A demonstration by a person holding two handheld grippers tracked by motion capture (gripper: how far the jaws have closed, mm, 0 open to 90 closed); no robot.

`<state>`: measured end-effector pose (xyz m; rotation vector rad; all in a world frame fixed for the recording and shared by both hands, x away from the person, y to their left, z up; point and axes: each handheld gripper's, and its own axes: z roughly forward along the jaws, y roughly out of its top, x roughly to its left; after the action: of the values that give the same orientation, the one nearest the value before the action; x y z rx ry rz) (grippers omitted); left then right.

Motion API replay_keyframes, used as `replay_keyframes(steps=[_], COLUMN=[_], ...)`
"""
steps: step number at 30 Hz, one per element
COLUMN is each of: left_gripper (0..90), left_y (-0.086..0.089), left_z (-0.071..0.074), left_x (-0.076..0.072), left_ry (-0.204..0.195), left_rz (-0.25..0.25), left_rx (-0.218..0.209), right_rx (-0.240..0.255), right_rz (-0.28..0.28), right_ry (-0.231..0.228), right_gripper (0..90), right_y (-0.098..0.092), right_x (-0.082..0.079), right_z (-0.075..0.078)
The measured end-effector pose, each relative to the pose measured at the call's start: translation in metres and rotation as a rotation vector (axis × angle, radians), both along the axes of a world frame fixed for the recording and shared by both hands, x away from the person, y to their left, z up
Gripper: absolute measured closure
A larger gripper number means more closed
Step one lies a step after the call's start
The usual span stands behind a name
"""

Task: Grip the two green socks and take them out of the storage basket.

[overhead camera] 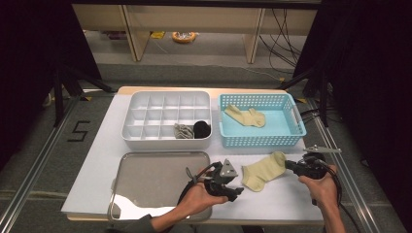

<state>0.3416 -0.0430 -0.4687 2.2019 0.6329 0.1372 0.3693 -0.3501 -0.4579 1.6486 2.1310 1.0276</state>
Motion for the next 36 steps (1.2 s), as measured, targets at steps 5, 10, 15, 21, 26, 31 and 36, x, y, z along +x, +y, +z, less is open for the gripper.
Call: replay_keyframes(steps=[5,10,15,21,26,31,36], left_gripper=[50.5,61.5,82.0,83.9,83.8,83.7,82.9], left_y=[-0.020,-0.034,-0.034,-0.020,-0.001,0.012,0.017], left_z=[-0.010,-0.021,-0.019,-0.010,0.004,0.006,-0.003], left_x=[0.011,0.018,0.020,0.020,0.016,0.020,0.026], left_ry=[-0.002,-0.009,0.001,0.024,0.009,0.014,0.029], left_rz=[0.023,0.020,0.009,-0.029,-0.057,-0.066,-0.069], left_rx=[0.032,0.057,0.055,0.040,0.055,0.073,0.108], right_rx=[0.019,0.032,-0.005,0.012,0.056,0.051,0.042], right_rz=[0.017,0.049,0.022,0.048,0.064,0.090,0.119], right_ry=[-0.013,-0.025,-0.015,-0.029,-0.006,-0.001,0.018], right_gripper=[88.2,88.0,88.1,89.0,89.2,89.1,80.7], right_y=[-0.001,-0.002,-0.004,-0.005,0.004,0.018,0.022], right_x=[0.000,0.001,-0.001,-0.001,-0.020,-0.043,-0.054], right_z=[0.000,0.001,0.003,0.005,0.011,0.004,-0.007])
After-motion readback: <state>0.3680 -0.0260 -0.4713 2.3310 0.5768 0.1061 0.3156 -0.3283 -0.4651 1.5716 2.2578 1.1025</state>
